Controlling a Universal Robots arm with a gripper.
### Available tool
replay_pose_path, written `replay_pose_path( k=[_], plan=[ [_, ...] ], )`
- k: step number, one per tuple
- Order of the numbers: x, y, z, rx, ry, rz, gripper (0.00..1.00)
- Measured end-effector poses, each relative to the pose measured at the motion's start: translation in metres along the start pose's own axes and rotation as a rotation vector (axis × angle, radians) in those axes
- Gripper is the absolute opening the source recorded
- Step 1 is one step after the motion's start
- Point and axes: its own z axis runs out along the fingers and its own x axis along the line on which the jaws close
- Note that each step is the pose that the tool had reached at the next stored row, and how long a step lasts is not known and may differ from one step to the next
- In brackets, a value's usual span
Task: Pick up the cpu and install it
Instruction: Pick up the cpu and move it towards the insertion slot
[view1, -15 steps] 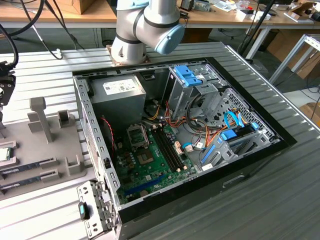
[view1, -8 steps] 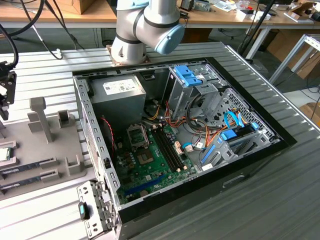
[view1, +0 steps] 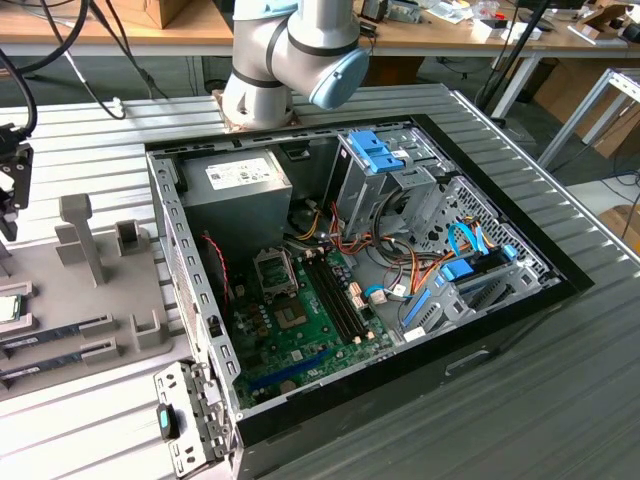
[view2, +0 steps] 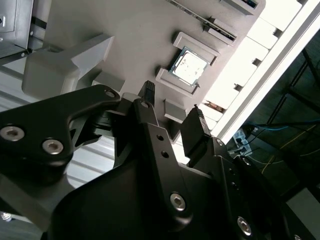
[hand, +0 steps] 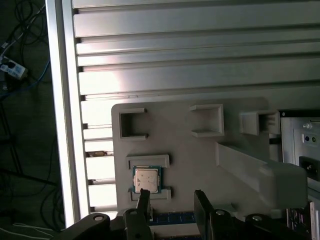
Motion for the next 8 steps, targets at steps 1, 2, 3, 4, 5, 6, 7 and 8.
replay_pose_path(
  k=[1,2,3,4,5,6,7,8],
  plan=[
    [0.0000,0.0000,0.0003,0.0000,0.0001,0.000,0.48],
    [0.0000,0.0000,0.0009,0.0000,0.0000,0.000,0.48],
    [0.0000,0.0000,0.0010,0.0000,0.0000,0.000,0.48],
    [0.0000,0.0000,0.0011,-0.0001,0.0000,0.000,0.48],
    [0.0000,0.0000,0.0014,0.0000,0.0000,0.000,0.48],
    [0.0000,0.0000,0.0015,0.0000,0.0000,0.000,0.48],
    [0.0000,0.0001,0.0019,0.0000,0.0000,0.000,0.48],
    [0.0000,0.0001,0.0022,0.0000,0.0000,0.000,0.48]
  ],
)
